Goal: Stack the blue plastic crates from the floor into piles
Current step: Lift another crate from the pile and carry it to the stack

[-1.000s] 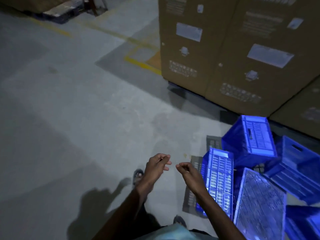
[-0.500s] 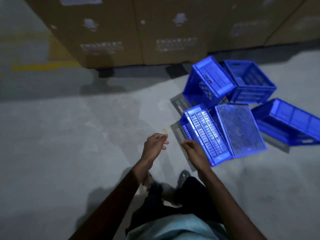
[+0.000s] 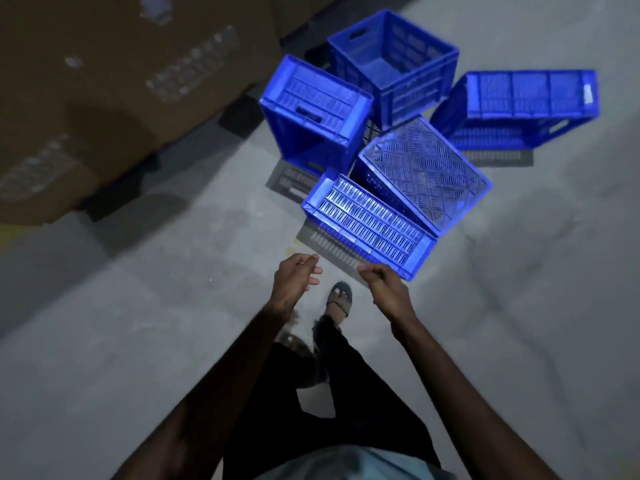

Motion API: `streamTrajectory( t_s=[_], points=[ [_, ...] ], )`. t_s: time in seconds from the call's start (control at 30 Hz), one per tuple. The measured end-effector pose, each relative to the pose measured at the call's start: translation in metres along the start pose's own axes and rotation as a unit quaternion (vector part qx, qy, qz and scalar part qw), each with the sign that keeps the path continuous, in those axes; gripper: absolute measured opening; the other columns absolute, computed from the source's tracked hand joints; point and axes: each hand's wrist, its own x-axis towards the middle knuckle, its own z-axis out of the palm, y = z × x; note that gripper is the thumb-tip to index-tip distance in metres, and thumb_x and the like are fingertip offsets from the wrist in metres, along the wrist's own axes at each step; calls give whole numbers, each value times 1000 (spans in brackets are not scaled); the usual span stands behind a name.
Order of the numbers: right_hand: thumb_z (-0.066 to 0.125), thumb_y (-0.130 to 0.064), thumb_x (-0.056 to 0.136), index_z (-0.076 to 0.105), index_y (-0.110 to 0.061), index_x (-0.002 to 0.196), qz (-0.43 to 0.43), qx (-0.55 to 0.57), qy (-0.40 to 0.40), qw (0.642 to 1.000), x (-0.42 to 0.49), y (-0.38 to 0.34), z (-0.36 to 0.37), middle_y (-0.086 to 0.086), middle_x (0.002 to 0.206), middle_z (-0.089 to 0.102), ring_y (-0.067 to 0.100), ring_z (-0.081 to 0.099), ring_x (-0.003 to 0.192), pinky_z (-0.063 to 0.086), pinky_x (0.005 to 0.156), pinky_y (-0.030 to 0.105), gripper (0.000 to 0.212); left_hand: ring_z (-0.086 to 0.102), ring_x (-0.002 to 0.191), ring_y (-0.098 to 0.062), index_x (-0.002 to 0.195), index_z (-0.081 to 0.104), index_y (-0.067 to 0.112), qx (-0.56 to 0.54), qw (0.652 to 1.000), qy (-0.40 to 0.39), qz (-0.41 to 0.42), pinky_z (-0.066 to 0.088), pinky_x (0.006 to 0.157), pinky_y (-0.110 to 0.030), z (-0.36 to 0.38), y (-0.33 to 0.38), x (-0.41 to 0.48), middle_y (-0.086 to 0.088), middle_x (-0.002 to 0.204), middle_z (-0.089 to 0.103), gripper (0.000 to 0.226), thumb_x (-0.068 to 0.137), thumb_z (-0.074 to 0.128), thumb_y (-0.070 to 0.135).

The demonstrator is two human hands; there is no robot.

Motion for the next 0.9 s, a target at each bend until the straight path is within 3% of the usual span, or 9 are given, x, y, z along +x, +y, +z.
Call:
streamTrajectory(
  t_s=[0.13,0.27,0.53,0.6,0.77,0.9],
  points=[
    [65,-35,94,68,-19,101,20,23,39,999,37,9,-4,-12,91,66,5,60,80,46,70,23,18,66,63,-14,91,68,19,65,998,-20,-15,46,66,-28,8,4,48,-5,90,78,21,97,64,39],
    [64,-43,93,68,-21,103,48,24,84,995,82,37,2,-7,98,69,15,61,94,43,82,29,24,65,64,-16,92,68,17,106,994,-33,-18,45,61,-26,7,3,103,-6,89,77,20,96,65,36],
    [62,-44,95,67,-13,106,69,10,195,978,192,117,28,5,104,70,25,61,102,42,87,32,33,62,59,-16,99,68,14,181,981,-61,-15,42,58,-25,-1,-36,250,-4,82,75,17,97,65,31],
    [62,-42,95,65,-13,106,76,32,225,971,217,139,37,3,101,68,25,60,102,41,88,32,31,62,59,-16,92,67,16,194,979,-61,2,42,58,-27,-1,-50,285,-4,80,72,14,98,64,29],
    [62,-35,95,67,-12,110,81,46,338,936,276,212,64,9,109,72,29,62,110,42,94,32,28,62,63,-19,85,64,20,209,976,-43,35,44,60,-28,-3,-98,371,-10,89,73,18,98,64,33],
    [59,-30,94,67,-8,109,73,55,449,889,310,276,72,12,106,73,29,66,102,43,91,32,27,61,62,-20,92,64,18,188,982,-24,27,44,59,-29,-1,-137,429,-13,94,72,22,100,59,38]
  ],
)
